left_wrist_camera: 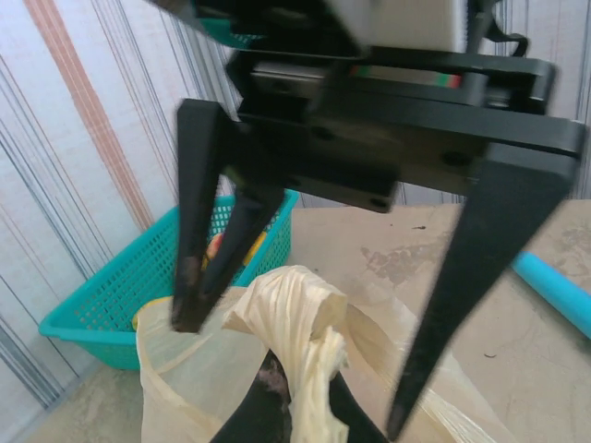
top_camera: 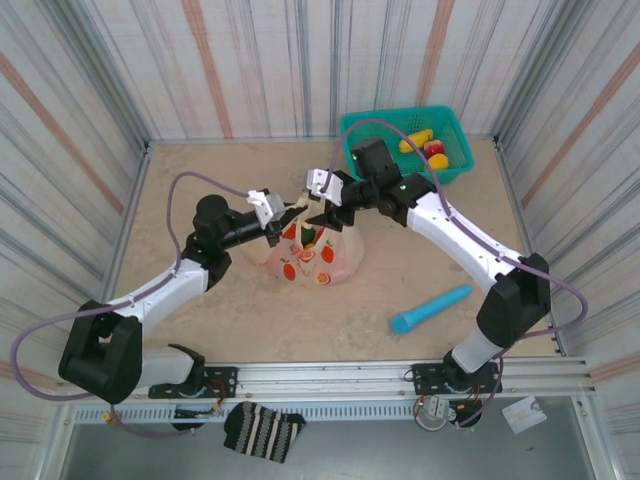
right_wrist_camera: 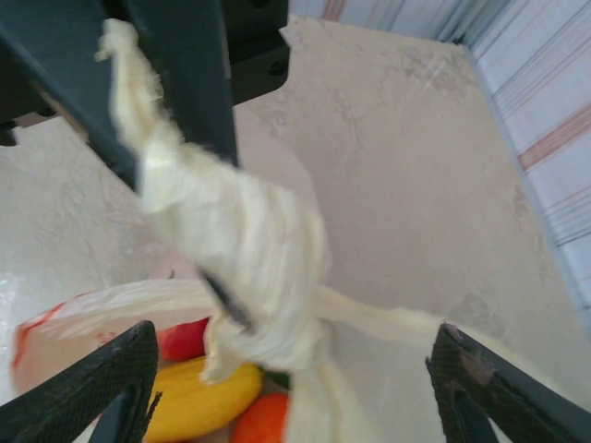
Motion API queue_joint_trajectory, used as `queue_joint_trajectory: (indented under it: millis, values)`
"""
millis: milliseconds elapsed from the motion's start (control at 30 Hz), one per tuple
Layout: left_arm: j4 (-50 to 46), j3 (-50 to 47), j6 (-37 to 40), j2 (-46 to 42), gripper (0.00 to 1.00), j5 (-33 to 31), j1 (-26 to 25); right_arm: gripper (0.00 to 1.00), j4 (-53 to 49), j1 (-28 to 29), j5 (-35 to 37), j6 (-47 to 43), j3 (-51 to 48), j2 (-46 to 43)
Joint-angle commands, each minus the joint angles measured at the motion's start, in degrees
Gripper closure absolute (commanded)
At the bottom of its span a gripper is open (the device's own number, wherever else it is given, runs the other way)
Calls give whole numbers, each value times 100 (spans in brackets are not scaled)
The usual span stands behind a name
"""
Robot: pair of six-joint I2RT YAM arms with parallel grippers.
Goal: Place the fake fruits into the plastic bag and tie a complex knot
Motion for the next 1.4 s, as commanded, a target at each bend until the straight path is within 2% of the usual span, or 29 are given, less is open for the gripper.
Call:
queue_joint_trajectory:
  millis: [0,200,300,400,433,500,567,767,800,833,867,1033,1233,1367]
  values:
    - [-114,12,165,-140,100,186,30,27,-589,-59,-458,-394,507,270]
    - [-183,38,229,-121,100,195,30,55,-1766,-60,-759,-525,1267,799]
    - [-189,58,229,-106,100,214,30,58,-2062,-58,-837,-544,1422,940]
    - [-198,63,236,-114,100,236,30,60,-1923,-62,-1044,-397,1404,917]
    - [-200,70,229,-114,100,241,30,65,-1887,-64,-1074,-377,1406,920]
    - [-198,78,220,-105,100,283,30,82,-1833,-53,-1114,-385,1419,947]
    - [-218,76,214,-116,100,285,30,94,-1774,-53,-1133,-360,1414,950]
    - [-253,51,223,-176,100,290,-3,100,-1247,-105,-1239,-174,1095,789]
    - [-252,45,211,-184,100,294,-5,99,-1023,-136,-1266,-73,964,732]
    - [-261,50,205,-192,100,305,-5,89,-798,-150,-1278,47,840,664]
    - [-270,49,208,-191,100,321,-20,85,-541,-162,-1290,161,693,599]
    - [-297,50,211,-193,100,346,-49,82,10,-212,-1595,483,410,457]
    - [-319,62,203,-178,100,355,-66,88,177,-251,-1916,680,333,470]
    - [-381,70,207,-203,100,330,-76,100,211,-286,-2020,647,264,432]
